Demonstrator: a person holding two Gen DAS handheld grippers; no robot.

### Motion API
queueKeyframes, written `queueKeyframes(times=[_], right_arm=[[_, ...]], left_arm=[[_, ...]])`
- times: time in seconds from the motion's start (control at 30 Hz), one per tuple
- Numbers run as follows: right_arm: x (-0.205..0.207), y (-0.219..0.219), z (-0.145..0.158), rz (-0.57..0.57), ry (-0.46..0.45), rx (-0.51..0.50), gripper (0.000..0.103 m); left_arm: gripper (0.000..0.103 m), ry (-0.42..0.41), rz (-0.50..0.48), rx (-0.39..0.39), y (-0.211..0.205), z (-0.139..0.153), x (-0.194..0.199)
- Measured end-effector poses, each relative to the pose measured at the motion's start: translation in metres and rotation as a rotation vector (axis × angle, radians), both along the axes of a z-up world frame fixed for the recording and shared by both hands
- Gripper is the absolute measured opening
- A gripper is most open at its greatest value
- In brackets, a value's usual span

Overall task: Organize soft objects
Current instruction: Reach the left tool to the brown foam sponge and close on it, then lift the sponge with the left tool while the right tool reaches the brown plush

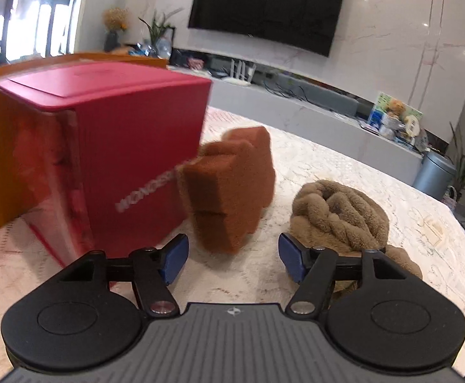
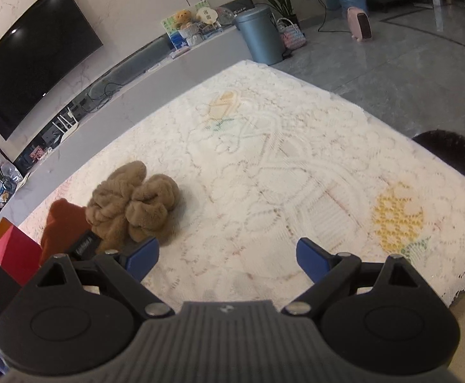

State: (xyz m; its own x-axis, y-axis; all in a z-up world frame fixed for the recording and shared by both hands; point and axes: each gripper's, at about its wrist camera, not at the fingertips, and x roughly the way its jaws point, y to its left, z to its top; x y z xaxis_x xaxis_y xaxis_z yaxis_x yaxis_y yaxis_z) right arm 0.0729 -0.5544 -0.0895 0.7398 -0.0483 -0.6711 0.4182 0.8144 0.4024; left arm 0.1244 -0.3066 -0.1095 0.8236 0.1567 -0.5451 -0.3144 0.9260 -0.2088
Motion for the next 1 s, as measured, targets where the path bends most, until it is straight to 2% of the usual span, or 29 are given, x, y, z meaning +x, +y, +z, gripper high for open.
queueKeyframes(times=[0.1,0.2,0.33,0.4,0.5,0.57,0.7,0.83,0.93,1.0], right_arm=[[-0.005,-0.006,-0.005,-0.005,0.028,-0.026,0.091],[-0.013,-0.015,-0.009,-0.047,0.028,-0.001,0.091],[-0.015,-0.014,-0.008,-0.041,0.023,0.0,0.091],[-0.014,-0.012,-0.008,-0.038,0.021,-0.001,0.091],[-0.012,-0.008,-0.003,-0.052,0.031,-0.026,0.091],[-0.01,-0.005,0.001,-0.053,0.03,-0.042,0.091],[-0.007,0.005,0.01,-0.05,0.024,-0.074,0.091],[-0.002,0.016,0.016,-0.021,0.023,-0.11,0.091],[0.003,0.023,0.016,-0.01,0.036,-0.127,0.091],[0.005,0.027,0.017,-0.004,0.042,-0.139,0.091]], left_arm=[[0.075,-0.009,0.001,-0.076,0.01,-0.004,0.007],[0.074,-0.027,-0.002,-0.084,0.012,-0.003,0.006],[0.069,-0.061,0.027,-0.089,0.013,-0.003,-0.001],[0.063,-0.076,0.036,-0.089,0.013,-0.002,-0.004],[0.043,-0.118,0.05,-0.097,0.016,0.0,-0.006],[0.038,-0.146,0.041,-0.094,0.017,0.003,-0.004],[0.035,-0.15,-0.044,-0.031,0.021,0.01,-0.01],[0.034,-0.15,-0.173,0.015,0.03,0.019,-0.043],[0.037,-0.155,-0.269,0.128,0.021,0.018,-0.067],[0.041,-0.15,-0.339,0.164,0.014,0.015,-0.069]])
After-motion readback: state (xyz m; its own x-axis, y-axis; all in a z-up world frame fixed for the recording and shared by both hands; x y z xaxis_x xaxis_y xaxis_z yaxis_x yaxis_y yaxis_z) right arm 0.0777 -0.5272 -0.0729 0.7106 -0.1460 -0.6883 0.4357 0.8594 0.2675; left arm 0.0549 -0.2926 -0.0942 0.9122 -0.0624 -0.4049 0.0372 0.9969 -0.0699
